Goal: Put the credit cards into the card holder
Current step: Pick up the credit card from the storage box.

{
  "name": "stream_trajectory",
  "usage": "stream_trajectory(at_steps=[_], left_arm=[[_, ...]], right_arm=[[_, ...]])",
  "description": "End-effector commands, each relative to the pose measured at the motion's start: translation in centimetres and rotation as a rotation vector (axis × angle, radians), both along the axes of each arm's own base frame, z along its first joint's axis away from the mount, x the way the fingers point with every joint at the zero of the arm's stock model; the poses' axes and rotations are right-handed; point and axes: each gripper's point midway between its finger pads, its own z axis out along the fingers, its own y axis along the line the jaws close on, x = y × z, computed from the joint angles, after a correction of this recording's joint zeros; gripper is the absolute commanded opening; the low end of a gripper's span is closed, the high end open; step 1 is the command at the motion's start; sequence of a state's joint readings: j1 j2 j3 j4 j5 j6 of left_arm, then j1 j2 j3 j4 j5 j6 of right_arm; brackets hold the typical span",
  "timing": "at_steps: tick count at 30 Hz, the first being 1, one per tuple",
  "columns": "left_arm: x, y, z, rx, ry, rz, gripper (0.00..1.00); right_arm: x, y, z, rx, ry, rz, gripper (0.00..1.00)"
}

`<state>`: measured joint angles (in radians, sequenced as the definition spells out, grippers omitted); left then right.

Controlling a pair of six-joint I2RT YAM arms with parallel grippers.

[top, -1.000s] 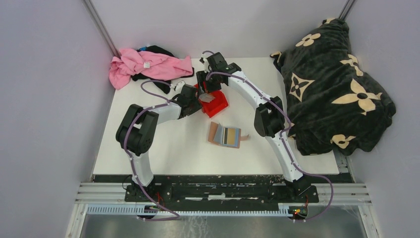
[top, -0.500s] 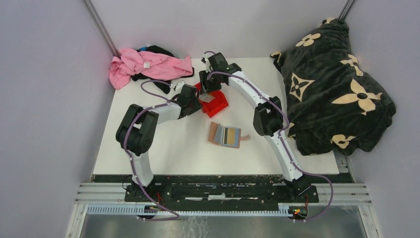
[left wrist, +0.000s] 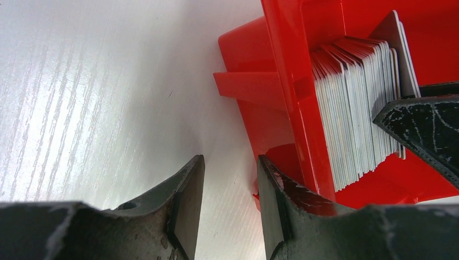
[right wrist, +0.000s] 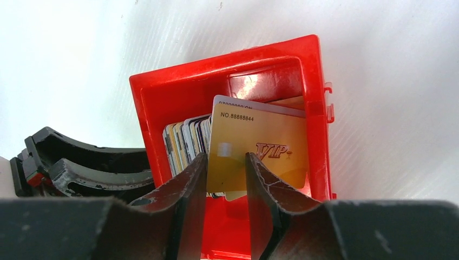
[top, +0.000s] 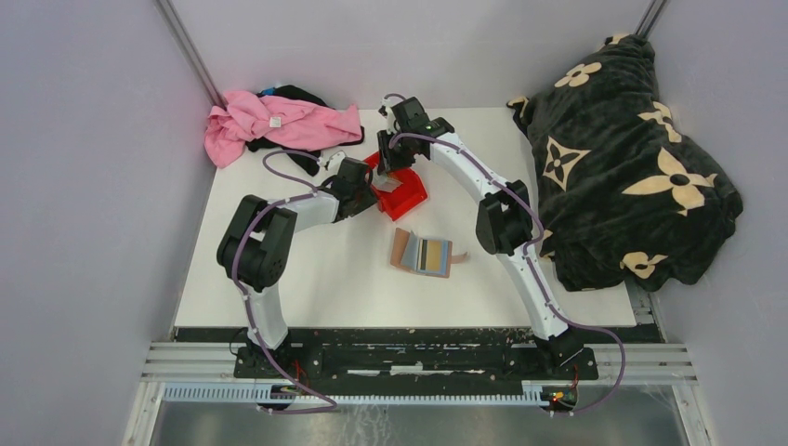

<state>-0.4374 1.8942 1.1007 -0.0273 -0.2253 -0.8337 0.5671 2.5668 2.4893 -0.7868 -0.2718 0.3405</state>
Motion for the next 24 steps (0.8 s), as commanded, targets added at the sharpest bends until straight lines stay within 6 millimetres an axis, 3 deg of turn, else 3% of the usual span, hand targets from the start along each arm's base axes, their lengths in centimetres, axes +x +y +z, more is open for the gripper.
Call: stream_trajectory(at_steps=[1, 13, 24], left_arm=[[1.2, -0.7, 1.1, -0.020, -0.051, -0.021, 0.48], [1.2, -0.5, 1.2, -0.014, -0.052, -0.018, 0.47], [1.1, -0.5, 1.4, -0.019, -0.054, -0.017, 0.47]], right_arm=[[-1.7, 2.1, 4.3, 0.098, -0.016, 0.052, 0.35], [-3.1, 3.0, 5.8, 0.121, -0.022, 0.079, 0.31], [-3.3, 2.6, 6.8, 0.111, -0.039, 0.074, 0.24]])
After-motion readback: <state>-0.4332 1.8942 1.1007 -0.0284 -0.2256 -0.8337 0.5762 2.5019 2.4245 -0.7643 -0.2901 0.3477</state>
